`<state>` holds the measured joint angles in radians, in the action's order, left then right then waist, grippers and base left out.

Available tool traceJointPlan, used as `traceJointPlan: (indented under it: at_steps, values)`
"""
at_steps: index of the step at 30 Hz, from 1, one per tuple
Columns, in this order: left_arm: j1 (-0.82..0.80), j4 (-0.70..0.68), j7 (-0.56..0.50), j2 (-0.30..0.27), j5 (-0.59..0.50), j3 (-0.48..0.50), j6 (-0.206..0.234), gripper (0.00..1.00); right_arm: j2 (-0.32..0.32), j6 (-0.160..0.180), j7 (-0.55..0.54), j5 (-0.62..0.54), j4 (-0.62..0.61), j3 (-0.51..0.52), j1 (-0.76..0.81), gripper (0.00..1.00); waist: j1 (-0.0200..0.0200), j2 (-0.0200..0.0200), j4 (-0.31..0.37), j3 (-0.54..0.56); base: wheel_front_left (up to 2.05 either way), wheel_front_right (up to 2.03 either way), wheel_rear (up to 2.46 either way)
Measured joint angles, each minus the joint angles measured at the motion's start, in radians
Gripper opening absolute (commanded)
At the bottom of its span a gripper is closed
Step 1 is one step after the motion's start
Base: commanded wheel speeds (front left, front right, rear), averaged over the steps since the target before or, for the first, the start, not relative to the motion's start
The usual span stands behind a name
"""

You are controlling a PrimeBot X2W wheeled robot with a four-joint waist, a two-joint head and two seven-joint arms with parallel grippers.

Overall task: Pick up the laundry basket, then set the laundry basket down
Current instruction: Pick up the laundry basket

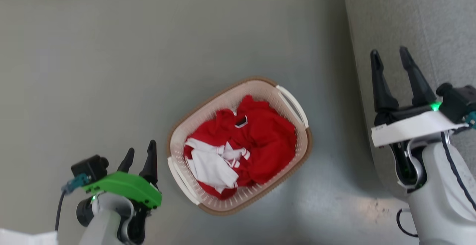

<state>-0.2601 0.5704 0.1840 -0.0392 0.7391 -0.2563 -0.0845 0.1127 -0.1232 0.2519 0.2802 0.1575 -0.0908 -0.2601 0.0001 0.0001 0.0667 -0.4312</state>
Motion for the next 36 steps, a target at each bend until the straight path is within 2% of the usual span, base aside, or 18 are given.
traceJointPlan:
  at_steps: [13,29,36]
  values:
    - [-0.15,0.194,-0.11,0.002,0.101,-0.038,0.024,1.0,0.001,0.0,0.0,0.019,-0.003,0.002,-0.073,1.0,0.0,-0.0001,0.037,-0.146,0.0,0.0,0.0]
    - [-0.303,0.364,-0.253,0.004,0.197,-0.115,0.023,1.0,0.008,0.0,0.002,0.038,-0.012,-0.018,-0.156,1.0,0.0,0.0,0.084,-0.307,0.0,0.0,0.0]
    - [-0.363,0.416,-0.284,0.005,0.201,-0.138,0.023,1.0,0.008,0.0,0.003,0.038,-0.01,-0.021,-0.171,1.0,0.0,0.0,0.099,-0.345,0.0,0.0,0.0]
